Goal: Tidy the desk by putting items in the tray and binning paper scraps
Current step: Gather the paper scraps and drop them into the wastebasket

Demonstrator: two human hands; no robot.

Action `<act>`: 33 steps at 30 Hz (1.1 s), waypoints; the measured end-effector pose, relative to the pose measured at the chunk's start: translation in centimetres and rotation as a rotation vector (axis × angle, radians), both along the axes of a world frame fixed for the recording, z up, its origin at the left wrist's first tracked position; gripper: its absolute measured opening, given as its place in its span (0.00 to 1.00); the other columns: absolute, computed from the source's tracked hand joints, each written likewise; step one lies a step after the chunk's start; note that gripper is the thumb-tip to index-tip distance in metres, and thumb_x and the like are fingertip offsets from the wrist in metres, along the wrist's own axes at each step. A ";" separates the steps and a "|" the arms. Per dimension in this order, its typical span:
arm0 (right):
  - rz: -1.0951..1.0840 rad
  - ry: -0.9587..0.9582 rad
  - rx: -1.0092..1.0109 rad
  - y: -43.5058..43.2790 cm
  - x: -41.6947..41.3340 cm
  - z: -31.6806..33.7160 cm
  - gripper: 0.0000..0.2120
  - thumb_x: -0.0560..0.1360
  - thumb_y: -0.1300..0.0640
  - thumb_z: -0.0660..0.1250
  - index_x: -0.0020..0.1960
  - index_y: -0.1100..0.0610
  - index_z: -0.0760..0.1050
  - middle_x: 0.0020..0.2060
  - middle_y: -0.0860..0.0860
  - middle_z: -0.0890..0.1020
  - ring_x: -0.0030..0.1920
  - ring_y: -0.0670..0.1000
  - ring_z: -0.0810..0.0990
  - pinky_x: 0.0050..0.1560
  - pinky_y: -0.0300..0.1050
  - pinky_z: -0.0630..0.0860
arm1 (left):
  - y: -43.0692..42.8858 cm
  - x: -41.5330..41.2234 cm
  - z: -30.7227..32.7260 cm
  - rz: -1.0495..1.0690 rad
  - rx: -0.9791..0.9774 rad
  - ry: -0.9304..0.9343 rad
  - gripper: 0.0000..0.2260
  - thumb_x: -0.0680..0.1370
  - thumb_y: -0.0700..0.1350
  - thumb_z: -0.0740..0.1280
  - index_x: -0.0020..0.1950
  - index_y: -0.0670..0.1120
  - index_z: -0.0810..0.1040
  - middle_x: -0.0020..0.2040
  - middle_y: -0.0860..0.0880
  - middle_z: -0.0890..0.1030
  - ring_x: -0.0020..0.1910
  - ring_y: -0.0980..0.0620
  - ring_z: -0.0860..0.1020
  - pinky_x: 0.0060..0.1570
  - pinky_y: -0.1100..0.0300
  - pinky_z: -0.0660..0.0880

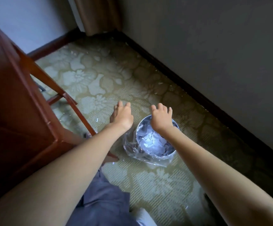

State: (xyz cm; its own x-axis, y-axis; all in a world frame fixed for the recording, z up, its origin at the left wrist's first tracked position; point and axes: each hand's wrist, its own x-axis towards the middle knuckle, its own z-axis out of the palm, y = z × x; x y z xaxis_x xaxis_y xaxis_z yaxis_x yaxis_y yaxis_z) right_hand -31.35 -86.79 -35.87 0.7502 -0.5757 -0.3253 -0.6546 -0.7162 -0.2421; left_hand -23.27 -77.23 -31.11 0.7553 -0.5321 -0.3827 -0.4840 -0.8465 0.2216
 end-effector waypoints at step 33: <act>0.929 -0.529 0.022 41.0 18.9 23.9 0.31 0.81 0.50 0.54 0.77 0.53 0.41 0.77 0.56 0.41 0.77 0.57 0.42 0.76 0.55 0.51 | 46.3 9.8 19.6 0.846 -0.183 -0.547 0.28 0.81 0.52 0.55 0.78 0.49 0.48 0.78 0.41 0.47 0.77 0.42 0.45 0.73 0.44 0.53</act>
